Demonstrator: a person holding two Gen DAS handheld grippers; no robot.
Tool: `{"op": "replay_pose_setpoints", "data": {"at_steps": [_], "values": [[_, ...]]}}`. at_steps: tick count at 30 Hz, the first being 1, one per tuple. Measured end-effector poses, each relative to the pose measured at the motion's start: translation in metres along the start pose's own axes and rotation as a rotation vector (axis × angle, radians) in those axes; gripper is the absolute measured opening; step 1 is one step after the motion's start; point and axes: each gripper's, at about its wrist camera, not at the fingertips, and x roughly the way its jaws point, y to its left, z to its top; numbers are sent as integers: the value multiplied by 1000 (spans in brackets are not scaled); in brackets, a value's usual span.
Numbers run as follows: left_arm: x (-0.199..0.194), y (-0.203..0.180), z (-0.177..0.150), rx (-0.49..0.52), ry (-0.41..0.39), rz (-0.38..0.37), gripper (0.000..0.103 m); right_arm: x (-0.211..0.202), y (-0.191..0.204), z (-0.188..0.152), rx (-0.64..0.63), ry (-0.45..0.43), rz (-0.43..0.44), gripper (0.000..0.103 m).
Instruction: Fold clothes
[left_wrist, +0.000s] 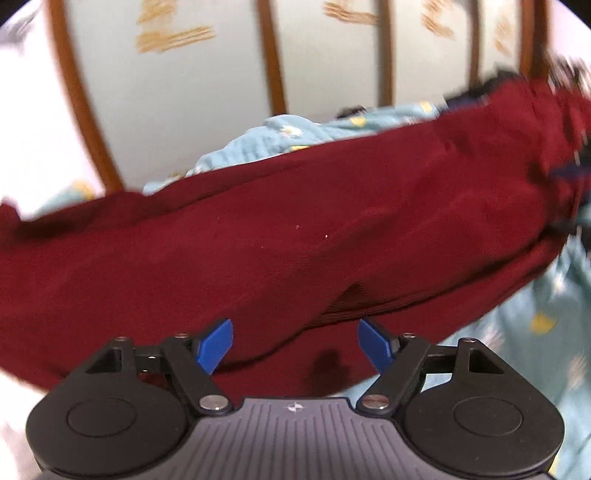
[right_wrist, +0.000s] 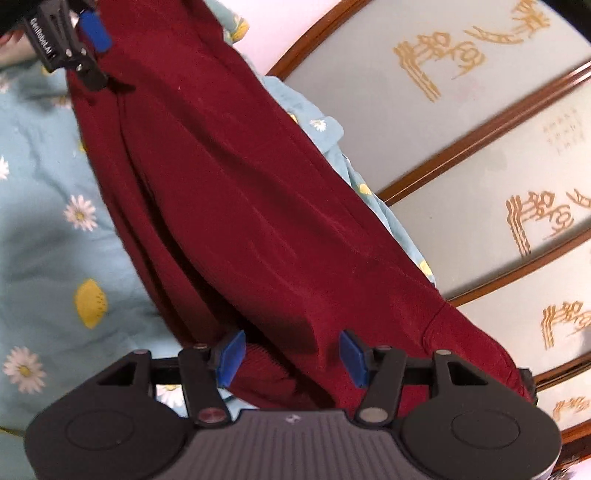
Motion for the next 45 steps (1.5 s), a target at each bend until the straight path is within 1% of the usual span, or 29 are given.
{"op": "replay_pose_setpoints", "data": {"at_steps": [1, 3, 5, 7, 10, 11, 12, 13, 14, 15, 16, 17, 18, 20, 25, 27, 30, 32, 34, 35, 37, 38, 39, 40, 41, 42, 44, 45], "values": [[1, -5, -1, 90, -11, 12, 68, 1, 0, 0, -6, 4, 6, 55], [4, -17, -4, 248, -7, 36, 56, 1, -2, 0, -7, 1, 14, 55], [11, -27, -5, 387, -4, 50, 52, 0, -3, -2, -17, -1, 16, 55], [15, -39, -9, 530, -13, 55, 52, 0, -2, -5, -39, -1, 17, 55], [17, -48, -15, 657, -22, 70, 52, 3, -6, -5, -72, -6, 22, 53], [18, -52, -17, 700, -26, 79, 52, 5, -4, -6, -92, -7, 16, 47], [20, -55, -18, 745, -28, 90, 48, 6, -2, -6, -112, -8, 10, 44], [23, -58, -19, 788, -26, 94, 41, 7, 0, -6, -133, -9, 3, 34], [25, -60, -19, 812, -19, 91, 15, 10, 1, -6, -145, -6, 1, 24], [26, -60, -18, 820, -9, 87, 6, 14, 3, -7, -176, 4, -1, 21], [27, -60, -17, 824, 1, 82, 6, 17, 5, -9, -202, 10, -4, 18], [27, -61, -16, 828, 11, 77, 5, 19, 7, -10, -225, 7, -10, 11], [28, -61, -15, 832, 21, 71, 4, 21, 9, -11, -249, 3, -16, 6], [21, -57, -13, 808, 25, 45, 4, 18, 7, -15, -257, -4, -3, 5], [-12, -45, -11, 767, -6, 3, 4, -10, -4, -28, -261, -44, 38, 5], [-17, -46, -11, 758, -1, -6, 4, -17, -6, -28, -272, -50, 50, 5], [-15, -49, -16, 751, 26, -19, 4, -22, -6, -29, -278, -49, 75, 5], [-4, -56, -27, 779, 54, -4, 4, -23, -5, -30, -267, -45, 100, 5], [5, -61, -35, 798, 74, 12, 6, -14, -1, -29, -261, -28, 115, 5], [7, -62, -36, 794, 74, 21, 7, -9, 1, -28, -258, -19, 122, 6], [5, -56, -33, 732, 79, 16, 8, -4, 2, -27, -246, -5, 120, 9], [3, -52, -31, 692, 83, 11, 12, -4, 1, -27, -238, -3, 125, 11], [-1, -46, -28, 642, 84, 3, 21, -8, -3, -26, -210, -2, 139, 12], [-7, -37, -26, 582, 85, -5, 29, -11, -7, -26, -185, 4, 152, 20], [-14, -30, -25, 530, 80, -11, 51, -17, -14, -27, -143, 5, 169, 28], [-22, -23, -25, 485, 71, -15, 65, -23, -21, -29, -100, 7, 187, 30], [-34, -12, -26, 406, 58, -24, 66, -33, -38, -34, 3, 2, 224, 34], [-39, -5, -25, 356, 65, -36, 67, -43, -63, -42, 144, 2, 257, 37]]}}
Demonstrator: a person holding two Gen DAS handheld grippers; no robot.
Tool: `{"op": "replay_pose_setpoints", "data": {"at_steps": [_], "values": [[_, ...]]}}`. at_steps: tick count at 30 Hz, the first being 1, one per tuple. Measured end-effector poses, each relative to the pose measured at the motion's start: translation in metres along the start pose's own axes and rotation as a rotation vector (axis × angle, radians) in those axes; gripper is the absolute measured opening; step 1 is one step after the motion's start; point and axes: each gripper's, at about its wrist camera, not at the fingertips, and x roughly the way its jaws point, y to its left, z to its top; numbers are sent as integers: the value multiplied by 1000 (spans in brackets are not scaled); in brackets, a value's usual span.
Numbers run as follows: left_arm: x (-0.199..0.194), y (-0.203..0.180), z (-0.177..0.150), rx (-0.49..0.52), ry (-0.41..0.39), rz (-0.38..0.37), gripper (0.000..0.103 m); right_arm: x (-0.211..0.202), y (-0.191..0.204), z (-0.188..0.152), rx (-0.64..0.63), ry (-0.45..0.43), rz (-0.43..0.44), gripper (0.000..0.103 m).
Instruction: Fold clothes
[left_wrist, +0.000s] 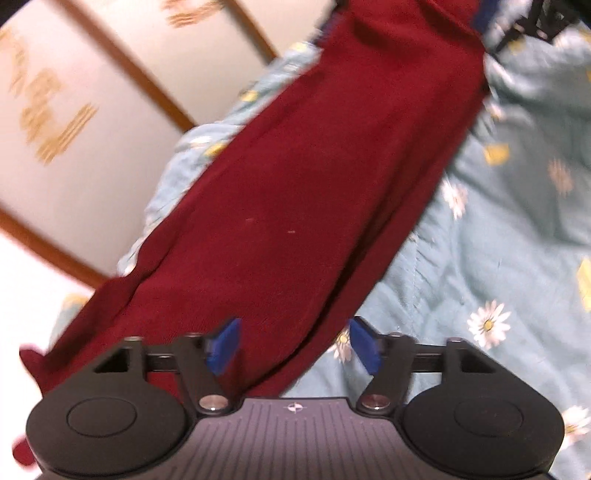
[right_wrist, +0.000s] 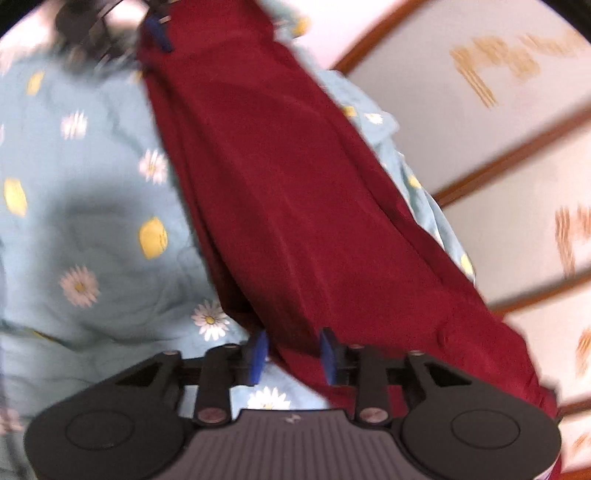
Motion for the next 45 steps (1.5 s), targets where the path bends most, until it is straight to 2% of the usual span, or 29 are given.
{"op": "replay_pose_setpoints", "data": {"at_steps": [2, 3, 5, 6, 7, 8, 12, 14, 16, 17, 18, 19, 21, 24, 27, 28, 29, 32, 34, 39, 42, 43, 45], "values": [[-9, 9, -3, -90, 1, -15, 67, -17, -30, -11, 168, -14, 14, 48], [-14, 10, -4, -118, -4, -18, 67, -30, -53, -21, 283, -29, 6, 49], [-26, 10, -7, -176, -15, -20, 67, -48, -85, -37, 419, -44, -24, 55], [-31, 7, -8, -190, -18, -23, 67, -63, -116, -52, 536, -52, -67, 60], [-36, 4, -8, -208, -21, -32, 67, -69, -139, -62, 613, -49, -89, 70], [-41, 1, -8, -227, -25, -41, 66, -75, -161, -71, 689, -45, -111, 76], [-57, -12, -4, -299, -40, -51, 67, -87, -232, -99, 900, -3, -177, 78], [-59, -17, -3, -338, -35, -53, 66, -77, -274, -112, 995, 84, -97, 87], [-61, -22, -2, -378, -30, -56, 66, -59, -292, -126, 1126, 160, 1, 88], [-62, -24, -1, -398, -27, -57, 66, -53, -295, -131, 1179, 176, 16, 88], [-63, -26, -1, -412, -25, -57, 66, -43, -300, -140, 1291, 187, 51, 88], [-65, -27, -1, -419, -23, -54, 66, -38, -301, -146, 1349, 159, 84, 88], [-69, -30, -2, -431, -17, -46, 66, -29, -300, -151, 1396, 103, 123, 88], [-73, -32, -1, -441, 2, -30, 66, -12, -302, -157, 1434, 122, 86, 88], [-77, -34, 1, -446, 5, -15, 66, 4, -307, -168, 1510, 95, 106, 88], [-79, -35, 2, -450, 5, -12, 66, 7, -307, -171, 1539, 81, 106, 82], [-80, -35, 2, -451, 7, -11, 66, 7, -306, -172, 1548, 63, 81, 66], [-83, -38, 4, -437, 20, -5, 66, -3, -305, -169, 1521, 22, 19, 34], [-84, -41, 4, -417, 34, -3, 66, -13, -302, -169, 1507, -22, 16, 31], [-85, -49, 8, -388, 42, -8, 66, -40, -288, -158, 1398, -40, 17, 31], [-85, -51, 8, -392, 34, -18, 66, -47, -290, -152, 1390, -79, 40, 39], [-84, -51, 8, -397, 35, -20, 66, -48, -290, -149, 1397, -102, 55, 45], [-83, -51, 6, -406, 39, -21, 66, -40, -295, -144, 1409, -89, 54, 50]]}}
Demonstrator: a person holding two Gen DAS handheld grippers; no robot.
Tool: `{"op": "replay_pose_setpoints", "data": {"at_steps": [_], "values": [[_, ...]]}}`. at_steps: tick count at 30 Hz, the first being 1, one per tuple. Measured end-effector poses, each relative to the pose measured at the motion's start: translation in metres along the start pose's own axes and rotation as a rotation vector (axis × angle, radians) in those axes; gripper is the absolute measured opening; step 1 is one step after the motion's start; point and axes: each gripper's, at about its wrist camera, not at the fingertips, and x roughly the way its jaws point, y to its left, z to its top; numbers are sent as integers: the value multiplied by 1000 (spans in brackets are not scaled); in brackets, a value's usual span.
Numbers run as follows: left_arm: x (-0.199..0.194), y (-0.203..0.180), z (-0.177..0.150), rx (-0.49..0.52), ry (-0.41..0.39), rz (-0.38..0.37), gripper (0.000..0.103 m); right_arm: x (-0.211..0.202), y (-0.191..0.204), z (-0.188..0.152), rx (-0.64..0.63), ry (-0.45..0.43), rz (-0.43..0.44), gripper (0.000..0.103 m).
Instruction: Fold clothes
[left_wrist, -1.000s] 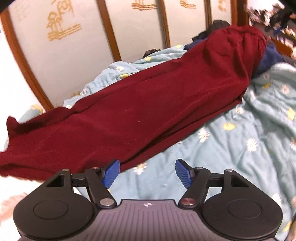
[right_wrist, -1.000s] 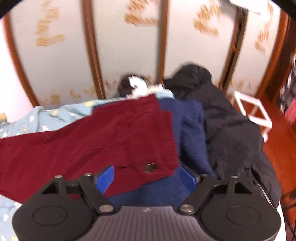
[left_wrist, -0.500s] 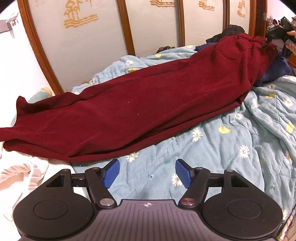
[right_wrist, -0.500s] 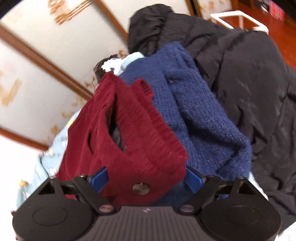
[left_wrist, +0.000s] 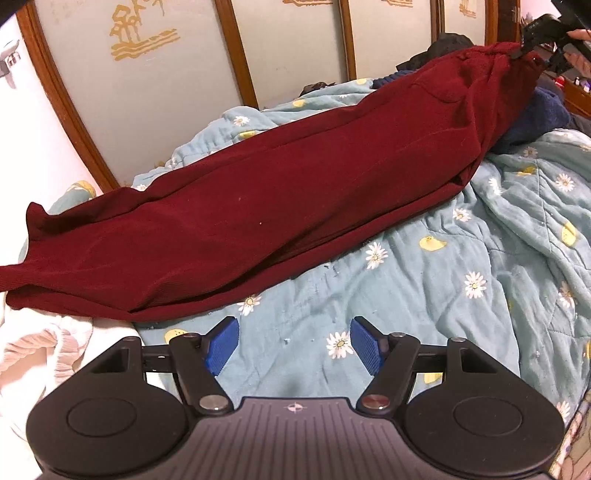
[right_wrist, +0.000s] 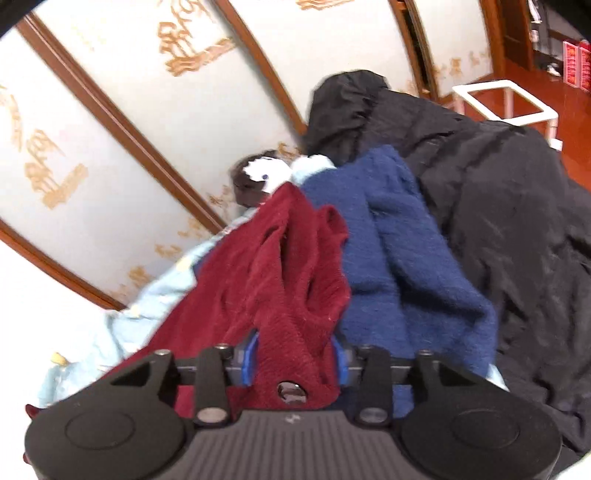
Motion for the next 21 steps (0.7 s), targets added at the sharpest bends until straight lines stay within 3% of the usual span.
{"op": "replay_pose_setpoints", "data": {"at_steps": [1, 2, 4, 5, 14, 18, 21], "values": [[1, 0, -1, -6, 4, 3, 66, 9, -3, 4, 13, 10, -8, 54], [1, 1, -2, -12, 6, 5, 66, 19, -7, 9, 25, 17, -15, 50], [0, 4, -4, -23, 10, 5, 66, 23, -18, 9, 81, 7, -31, 27], [-1, 5, -4, -28, 10, 4, 66, 24, -23, 8, 110, 2, -39, 24], [-15, 6, 11, -58, -3, 10, 66, -56, -27, 14, 89, -67, 54, 20], [-20, 4, 14, -83, -22, -17, 66, -103, -50, 31, 86, -151, -2, 20], [-17, 10, 13, -131, -14, -32, 66, -98, -77, 32, 81, -126, -67, 22]]}}
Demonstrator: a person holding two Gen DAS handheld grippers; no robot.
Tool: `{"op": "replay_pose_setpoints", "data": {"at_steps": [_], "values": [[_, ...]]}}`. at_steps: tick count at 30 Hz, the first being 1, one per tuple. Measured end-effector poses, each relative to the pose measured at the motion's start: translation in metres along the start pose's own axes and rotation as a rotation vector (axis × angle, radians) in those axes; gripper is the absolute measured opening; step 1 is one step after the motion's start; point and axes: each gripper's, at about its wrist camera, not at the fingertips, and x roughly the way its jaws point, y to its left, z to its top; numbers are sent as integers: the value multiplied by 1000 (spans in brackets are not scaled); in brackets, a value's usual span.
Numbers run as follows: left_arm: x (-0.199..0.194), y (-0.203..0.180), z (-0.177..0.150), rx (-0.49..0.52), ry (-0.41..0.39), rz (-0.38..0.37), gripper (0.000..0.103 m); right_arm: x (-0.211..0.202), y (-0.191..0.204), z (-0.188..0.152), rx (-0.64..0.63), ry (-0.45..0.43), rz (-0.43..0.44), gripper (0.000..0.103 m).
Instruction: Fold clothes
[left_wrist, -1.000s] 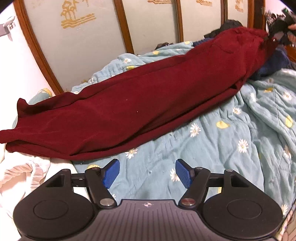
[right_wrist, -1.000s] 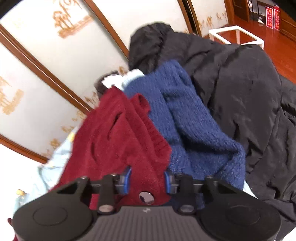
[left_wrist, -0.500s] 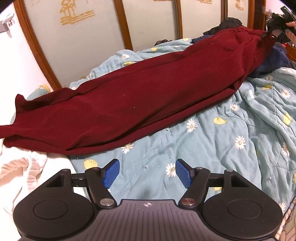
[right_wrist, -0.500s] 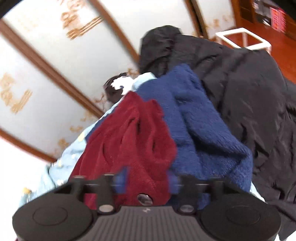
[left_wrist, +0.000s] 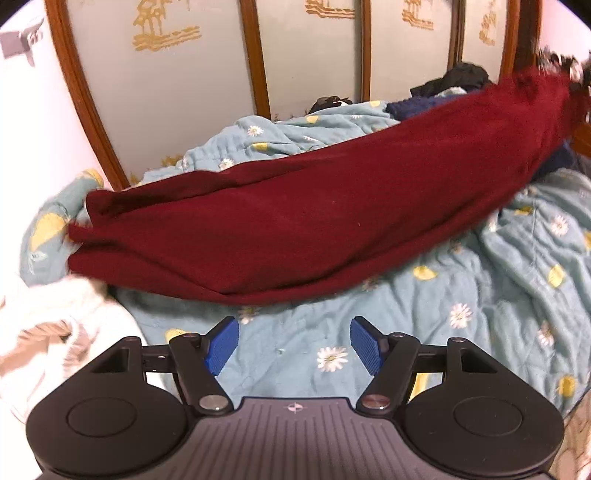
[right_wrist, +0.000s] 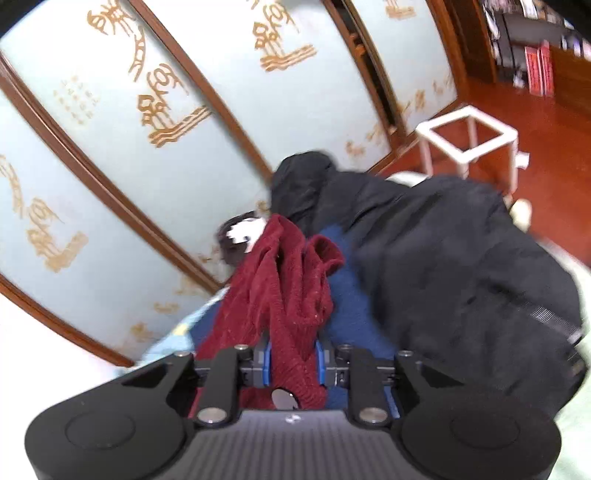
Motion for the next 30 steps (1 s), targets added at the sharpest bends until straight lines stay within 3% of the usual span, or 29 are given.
{"op": "replay_pose_setpoints", "data": {"at_steps": [5, 8, 10, 12, 14, 17, 23, 26, 28, 30], "values": [[-7, 28, 7, -70, -8, 22, 67, 26, -14, -16, -27, 61, -118, 32], [-15, 62, 23, -167, -59, 61, 68, 6, -8, -11, -96, -9, -167, 36], [-13, 89, 40, -250, -90, 93, 72, -15, -4, -3, -155, -93, -254, 36], [-7, 114, 55, -317, -112, 122, 72, -35, 4, 2, -203, -121, -296, 38], [2, 134, 66, -369, -121, 143, 78, -43, 15, 0, -239, -83, -244, 39], [35, 164, 89, -495, -81, 177, 82, -43, 65, -27, -332, 11, -109, 49], [105, 206, 122, -761, 56, 56, 82, -19, 161, -99, -430, 152, 123, 53], [128, 206, 131, -772, 83, 88, 82, 9, 222, -153, -516, 248, 217, 53], [152, 198, 140, -692, 151, 155, 80, 25, 256, -180, -558, 298, 264, 53], [173, 188, 142, -610, 236, 234, 70, 40, 287, -206, -598, 345, 299, 53]]}}
